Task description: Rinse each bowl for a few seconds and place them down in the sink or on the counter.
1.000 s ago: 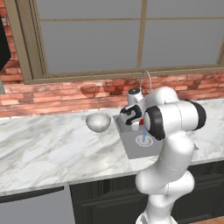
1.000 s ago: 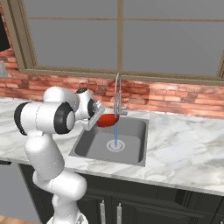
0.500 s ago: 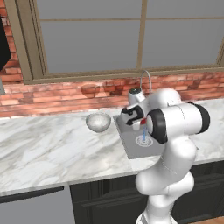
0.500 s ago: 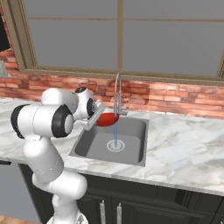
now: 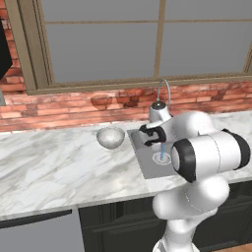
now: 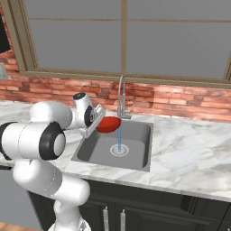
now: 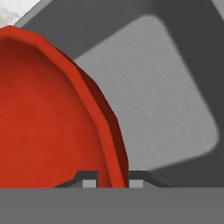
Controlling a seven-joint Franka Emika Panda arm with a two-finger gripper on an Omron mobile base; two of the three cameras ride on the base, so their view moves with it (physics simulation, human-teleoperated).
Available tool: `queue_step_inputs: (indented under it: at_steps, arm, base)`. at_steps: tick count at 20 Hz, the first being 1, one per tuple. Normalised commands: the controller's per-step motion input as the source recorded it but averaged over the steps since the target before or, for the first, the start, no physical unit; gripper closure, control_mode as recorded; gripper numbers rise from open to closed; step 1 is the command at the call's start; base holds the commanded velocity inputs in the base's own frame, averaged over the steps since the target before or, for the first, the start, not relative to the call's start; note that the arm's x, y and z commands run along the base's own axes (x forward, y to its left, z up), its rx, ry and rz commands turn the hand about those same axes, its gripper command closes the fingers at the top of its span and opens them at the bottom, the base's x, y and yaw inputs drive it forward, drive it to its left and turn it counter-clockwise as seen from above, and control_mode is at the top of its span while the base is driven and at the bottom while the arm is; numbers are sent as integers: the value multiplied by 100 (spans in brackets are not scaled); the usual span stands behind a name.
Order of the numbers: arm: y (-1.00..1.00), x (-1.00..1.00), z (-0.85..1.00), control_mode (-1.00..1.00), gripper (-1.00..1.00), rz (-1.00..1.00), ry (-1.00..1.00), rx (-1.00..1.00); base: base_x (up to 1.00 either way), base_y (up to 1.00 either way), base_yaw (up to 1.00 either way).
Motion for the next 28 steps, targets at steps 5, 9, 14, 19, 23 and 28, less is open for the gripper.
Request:
queue_step_inputs:
  at_steps: [5,9,14,19,23,28]
  arm:
    - [4,-17,43,-100,100,0,0,10]
    - [16,-14,46,-100,100,0,4,13]
    - [28,-12,38,-100,100,2,8,13]
    - [38,-21,21,-100,100,9,7,13]
    - [47,-37,12,-100,100,10,-3,2]
    - [48,-38,12,-100,100,11,-8,0]
  base:
    - [0,0,0]
    - [0,0,0]
    - [0,0,0]
    - [0,0,0]
    - [0,0,0]
    - [0,0,0]
